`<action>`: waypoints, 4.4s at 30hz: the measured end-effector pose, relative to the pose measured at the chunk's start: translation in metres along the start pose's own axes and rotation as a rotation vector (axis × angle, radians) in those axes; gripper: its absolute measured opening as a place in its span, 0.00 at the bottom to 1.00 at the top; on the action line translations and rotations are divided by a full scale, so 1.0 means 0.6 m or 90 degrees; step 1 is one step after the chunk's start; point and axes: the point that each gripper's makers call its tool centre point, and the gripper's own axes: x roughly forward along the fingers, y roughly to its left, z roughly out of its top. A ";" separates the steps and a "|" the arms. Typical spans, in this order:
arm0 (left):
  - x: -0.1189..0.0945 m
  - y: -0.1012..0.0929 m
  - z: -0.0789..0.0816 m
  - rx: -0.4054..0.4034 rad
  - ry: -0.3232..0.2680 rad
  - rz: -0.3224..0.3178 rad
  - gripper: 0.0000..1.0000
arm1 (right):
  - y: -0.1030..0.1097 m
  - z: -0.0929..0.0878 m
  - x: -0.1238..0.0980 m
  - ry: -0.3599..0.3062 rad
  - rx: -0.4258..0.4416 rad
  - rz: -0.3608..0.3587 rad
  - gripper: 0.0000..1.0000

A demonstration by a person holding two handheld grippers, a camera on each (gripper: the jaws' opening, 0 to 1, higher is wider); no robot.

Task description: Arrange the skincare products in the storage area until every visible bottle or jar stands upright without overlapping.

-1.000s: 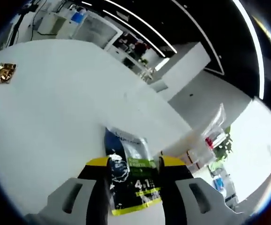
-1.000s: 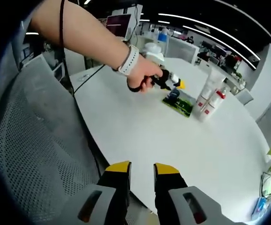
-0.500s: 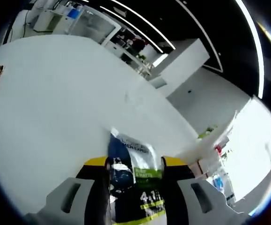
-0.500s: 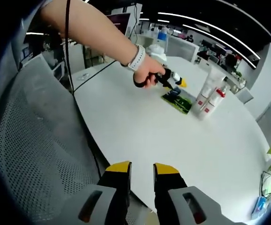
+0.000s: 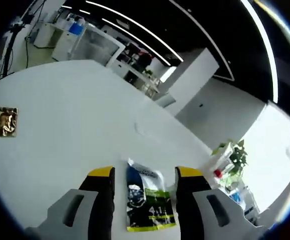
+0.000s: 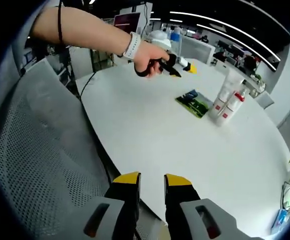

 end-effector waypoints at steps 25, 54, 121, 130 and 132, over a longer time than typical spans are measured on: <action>-0.485 0.339 0.033 0.416 0.354 0.203 0.53 | 0.013 -0.007 0.004 0.020 -0.009 0.023 0.15; -0.517 0.388 -0.131 0.625 0.684 0.032 0.48 | 0.009 -0.007 0.005 0.025 -0.036 0.009 0.13; -0.500 0.345 -0.123 0.414 0.520 0.087 0.00 | 0.009 -0.016 0.005 0.067 -0.053 -0.015 0.20; -0.468 0.161 -0.065 0.328 0.374 -0.004 0.00 | 0.009 -0.018 0.004 0.071 -0.056 -0.014 0.21; -0.466 0.124 -0.061 0.307 0.352 -0.020 0.00 | 0.008 -0.020 0.004 0.071 -0.045 -0.012 0.21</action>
